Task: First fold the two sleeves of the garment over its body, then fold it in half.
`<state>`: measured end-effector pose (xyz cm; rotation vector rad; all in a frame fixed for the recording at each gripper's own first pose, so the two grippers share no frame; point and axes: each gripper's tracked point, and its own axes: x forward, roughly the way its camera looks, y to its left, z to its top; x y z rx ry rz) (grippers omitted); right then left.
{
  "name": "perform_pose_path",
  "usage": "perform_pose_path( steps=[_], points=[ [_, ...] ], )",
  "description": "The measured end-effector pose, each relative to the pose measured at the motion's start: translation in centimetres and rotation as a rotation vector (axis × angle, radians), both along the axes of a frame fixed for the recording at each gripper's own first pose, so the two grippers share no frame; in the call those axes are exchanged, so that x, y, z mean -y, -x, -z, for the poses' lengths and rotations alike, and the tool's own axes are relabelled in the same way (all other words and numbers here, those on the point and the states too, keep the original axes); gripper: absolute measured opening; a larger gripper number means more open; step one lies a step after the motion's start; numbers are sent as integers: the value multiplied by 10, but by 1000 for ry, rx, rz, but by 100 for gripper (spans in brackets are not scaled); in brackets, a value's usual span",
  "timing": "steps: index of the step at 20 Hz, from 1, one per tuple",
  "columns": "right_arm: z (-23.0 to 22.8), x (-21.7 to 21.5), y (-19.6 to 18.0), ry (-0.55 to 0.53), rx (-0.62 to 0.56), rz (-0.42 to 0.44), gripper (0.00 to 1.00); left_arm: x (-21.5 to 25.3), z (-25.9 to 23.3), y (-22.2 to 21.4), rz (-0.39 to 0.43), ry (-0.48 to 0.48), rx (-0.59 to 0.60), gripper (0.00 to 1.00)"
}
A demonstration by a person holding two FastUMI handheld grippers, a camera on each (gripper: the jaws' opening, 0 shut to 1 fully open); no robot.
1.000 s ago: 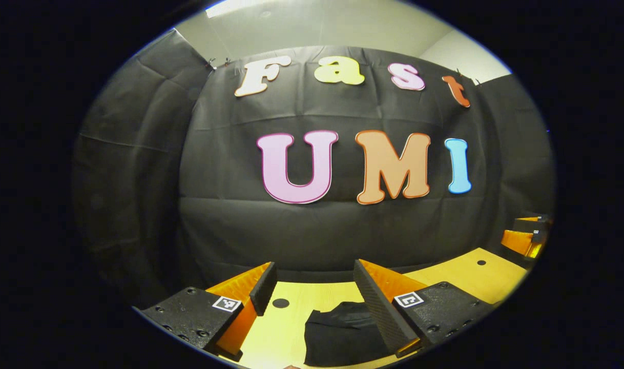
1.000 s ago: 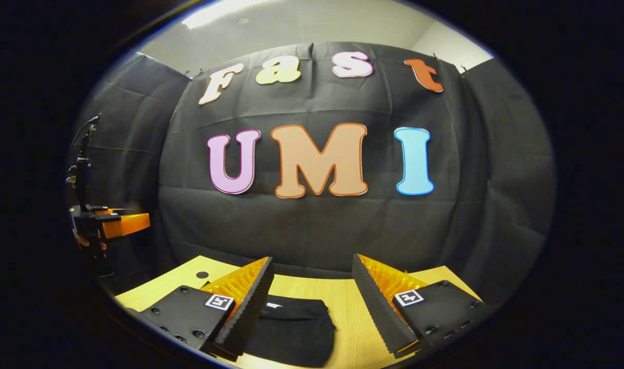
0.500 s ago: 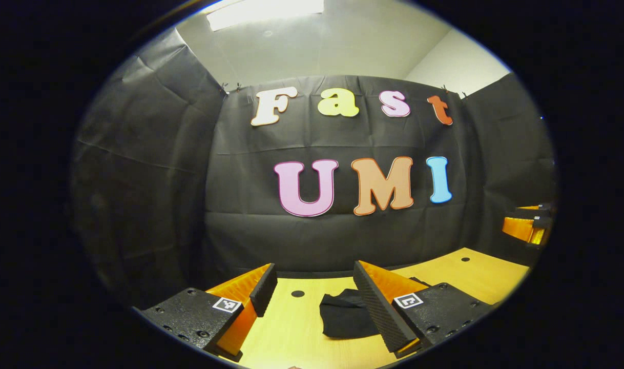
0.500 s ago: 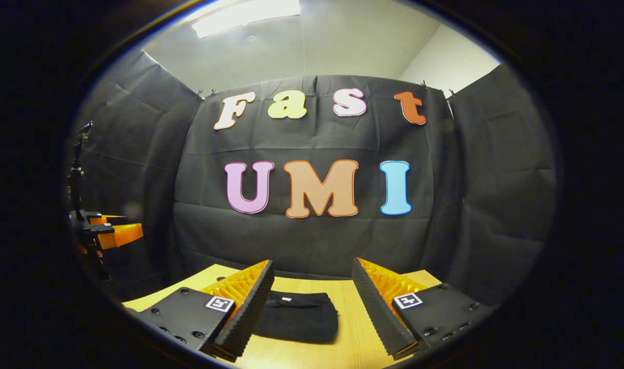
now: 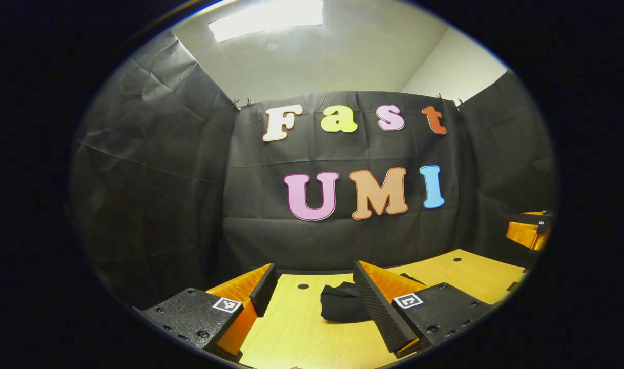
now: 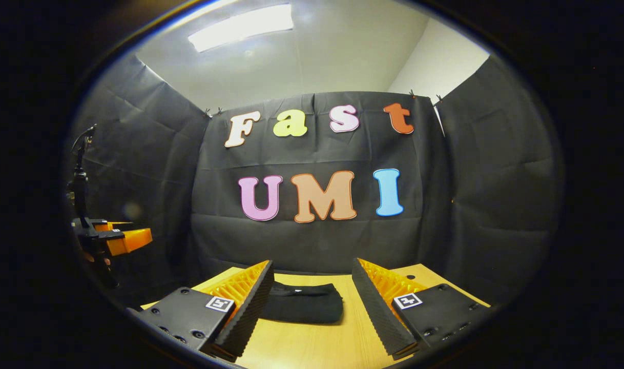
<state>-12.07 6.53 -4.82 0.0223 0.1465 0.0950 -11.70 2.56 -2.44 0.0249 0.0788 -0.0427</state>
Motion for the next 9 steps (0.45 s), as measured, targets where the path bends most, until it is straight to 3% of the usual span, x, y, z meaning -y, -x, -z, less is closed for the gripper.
perform_pose_path(
  steps=[6,7,9],
  points=[
    [-19,9,28,-29,24,-7,94,17,-26,23,16,1,4,92],
    [-18,9,32,-28,27,-14,99,17,-33,23,13,-5,13,92],
    [-21,8,37,-27,31,-24,97,22,-42,24,18,-14,36,92]
  ],
)
